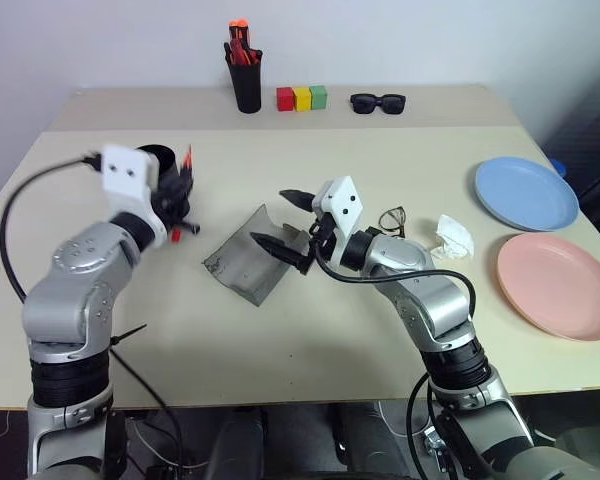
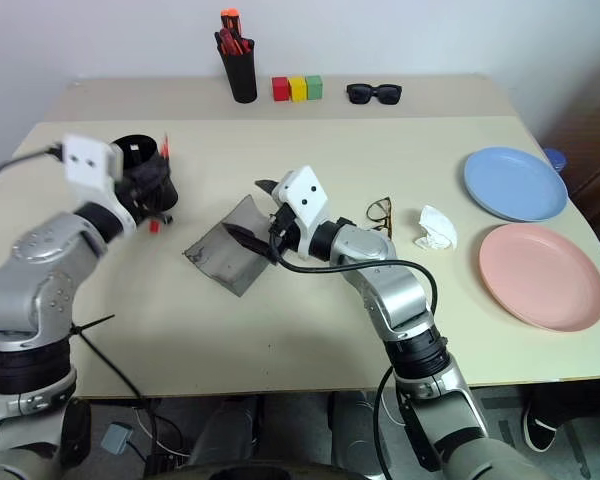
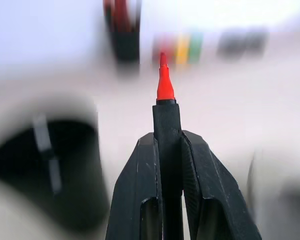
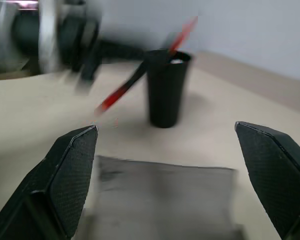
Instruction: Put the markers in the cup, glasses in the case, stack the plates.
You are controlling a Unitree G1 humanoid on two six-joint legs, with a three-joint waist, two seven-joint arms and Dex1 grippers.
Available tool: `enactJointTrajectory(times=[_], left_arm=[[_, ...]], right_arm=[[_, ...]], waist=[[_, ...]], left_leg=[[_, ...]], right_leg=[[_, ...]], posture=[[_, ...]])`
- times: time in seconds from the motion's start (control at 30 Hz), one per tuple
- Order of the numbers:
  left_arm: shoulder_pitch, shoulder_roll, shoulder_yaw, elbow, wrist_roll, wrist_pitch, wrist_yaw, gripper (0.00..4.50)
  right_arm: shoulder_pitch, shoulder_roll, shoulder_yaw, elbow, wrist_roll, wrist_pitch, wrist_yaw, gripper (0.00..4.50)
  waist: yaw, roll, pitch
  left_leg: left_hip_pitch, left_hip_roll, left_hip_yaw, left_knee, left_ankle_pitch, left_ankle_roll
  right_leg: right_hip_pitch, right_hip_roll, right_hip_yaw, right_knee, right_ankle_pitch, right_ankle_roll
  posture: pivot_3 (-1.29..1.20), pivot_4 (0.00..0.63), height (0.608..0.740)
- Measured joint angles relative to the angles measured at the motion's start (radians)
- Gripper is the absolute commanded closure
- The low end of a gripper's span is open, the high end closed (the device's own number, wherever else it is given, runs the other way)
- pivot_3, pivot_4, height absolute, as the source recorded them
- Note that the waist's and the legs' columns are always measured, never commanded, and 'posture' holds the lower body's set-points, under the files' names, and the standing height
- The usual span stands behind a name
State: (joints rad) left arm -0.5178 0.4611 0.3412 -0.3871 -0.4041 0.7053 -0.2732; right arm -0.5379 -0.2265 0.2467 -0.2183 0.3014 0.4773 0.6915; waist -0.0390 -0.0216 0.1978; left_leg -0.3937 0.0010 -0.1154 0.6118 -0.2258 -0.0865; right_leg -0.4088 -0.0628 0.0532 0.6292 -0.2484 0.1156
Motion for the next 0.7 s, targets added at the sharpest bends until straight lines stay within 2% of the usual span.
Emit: enactJointTrajectory(times=[0.13, 0.2, 0.4, 0.7], left_arm=[[-0.125, 0.020, 0.029, 0.123, 0.123, -0.193, 0.123, 4.47], [-0.150, 0.031, 0.009, 0.229, 0.209, -0.302, 0.172, 4.47], [-0.198, 0.028, -0.063, 0.503, 0.345, -0.531, 0.233, 4.47], [-0.198, -0.036, -0.085, 0.715, 0.361, -0.719, 0.252, 4.47]], right_arm=[[-0.003, 0.001, 0.004, 0.008, -0.001, -0.005, 0.021, 0.00], [-0.016, 0.013, 0.004, 0.031, -0.005, -0.014, 0.017, 0.00], [-0.033, 0.055, 0.019, 0.060, -0.023, -0.049, 0.000, 0.00], [-0.030, 0.059, 0.020, 0.066, -0.035, -0.059, -0.026, 0.00]], waist=[[-0.008, 0.000, 0.000], [-0.006, 0.000, 0.000], [-0.003, 0.000, 0.000], [-0.005, 0.000, 0.000]], left_leg=[[0.001, 0.000, 0.001, 0.000, 0.000, 0.000], [0.001, 0.000, 0.000, 0.000, 0.000, 0.000], [0.000, 0.000, 0.000, 0.000, 0.000, 0.000], [0.000, 0.000, 0.000, 0.000, 0.000, 0.000]], right_leg=[[0.000, 0.000, 0.001, 0.001, 0.000, 0.000], [0.000, 0.001, 0.000, 0.001, 0.000, 0.000], [0.000, 0.000, 0.000, 0.001, 0.000, 0.001], [0.000, 0.000, 0.000, 0.002, 0.000, 0.001]], posture=[[0.00, 0.150, 0.740], [0.00, 0.150, 0.740], [0.00, 0.150, 0.740], [0.00, 0.150, 0.740]])
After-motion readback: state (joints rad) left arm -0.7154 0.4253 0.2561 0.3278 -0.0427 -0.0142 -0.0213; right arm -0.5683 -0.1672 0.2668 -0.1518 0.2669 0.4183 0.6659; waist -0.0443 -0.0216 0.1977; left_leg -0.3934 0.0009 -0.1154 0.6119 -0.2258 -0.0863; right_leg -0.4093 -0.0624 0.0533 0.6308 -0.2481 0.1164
